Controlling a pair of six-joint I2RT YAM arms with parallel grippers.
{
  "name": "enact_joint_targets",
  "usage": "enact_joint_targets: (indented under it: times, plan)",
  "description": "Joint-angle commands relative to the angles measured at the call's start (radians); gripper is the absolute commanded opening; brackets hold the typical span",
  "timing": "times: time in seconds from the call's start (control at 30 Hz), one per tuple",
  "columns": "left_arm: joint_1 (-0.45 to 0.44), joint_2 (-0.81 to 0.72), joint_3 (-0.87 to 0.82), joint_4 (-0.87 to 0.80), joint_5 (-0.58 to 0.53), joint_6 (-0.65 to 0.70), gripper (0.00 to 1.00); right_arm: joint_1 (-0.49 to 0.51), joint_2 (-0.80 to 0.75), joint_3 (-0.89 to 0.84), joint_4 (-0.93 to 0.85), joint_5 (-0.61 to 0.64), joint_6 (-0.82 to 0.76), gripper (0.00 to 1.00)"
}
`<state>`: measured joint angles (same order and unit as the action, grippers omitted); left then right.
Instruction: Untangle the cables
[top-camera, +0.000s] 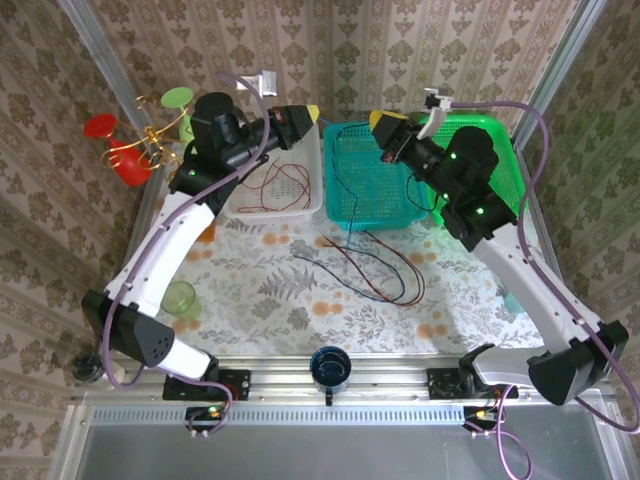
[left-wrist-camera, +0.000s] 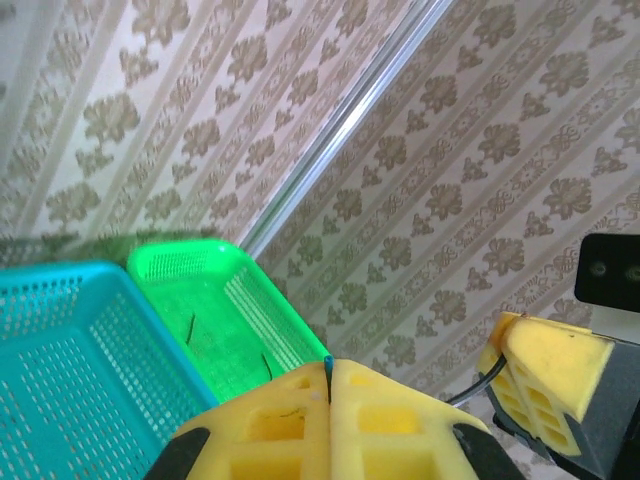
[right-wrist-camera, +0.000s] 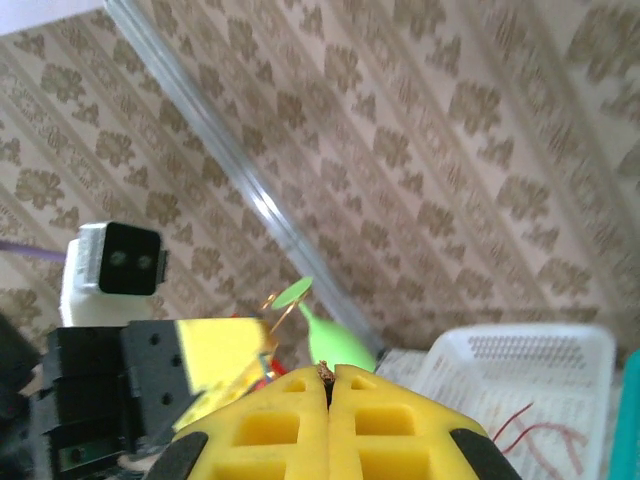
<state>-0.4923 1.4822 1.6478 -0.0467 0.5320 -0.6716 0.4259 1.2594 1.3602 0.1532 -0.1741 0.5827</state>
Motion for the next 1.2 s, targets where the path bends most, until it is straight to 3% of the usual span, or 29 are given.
enact_joint_targets:
  times: [0.0,0.23,0.5,0.53,0.8,1.17]
  plan:
    - [-0.002,-0.04,0.062,-0.049,-0.075,0.083,0.0,0.004,-0.049,0.005,-0.027,0.14,-0.112,0.0]
    - [0.004,-0.107,0.054,-0.06,-0.216,0.15,0.0,0.003,-0.138,0.0,-0.047,0.287,-0.264,0.0]
    - [0.029,-0.246,-0.107,-0.024,-0.423,0.17,0.0,-0.022,-0.17,0.004,-0.072,0.428,-0.357,0.0]
    - [0.063,-0.262,-0.126,-0.025,-0.437,0.166,0.0,-0.028,-0.171,0.007,-0.08,0.443,-0.363,0.0]
    - [0.142,-0.361,-0.218,-0.045,-0.502,0.159,0.0,-0.071,-0.184,0.014,-0.109,0.577,-0.441,0.0]
    - [0.21,-0.418,-0.312,-0.014,-0.54,0.134,0.0,-0.231,-0.188,0.034,-0.192,0.632,-0.455,0.0]
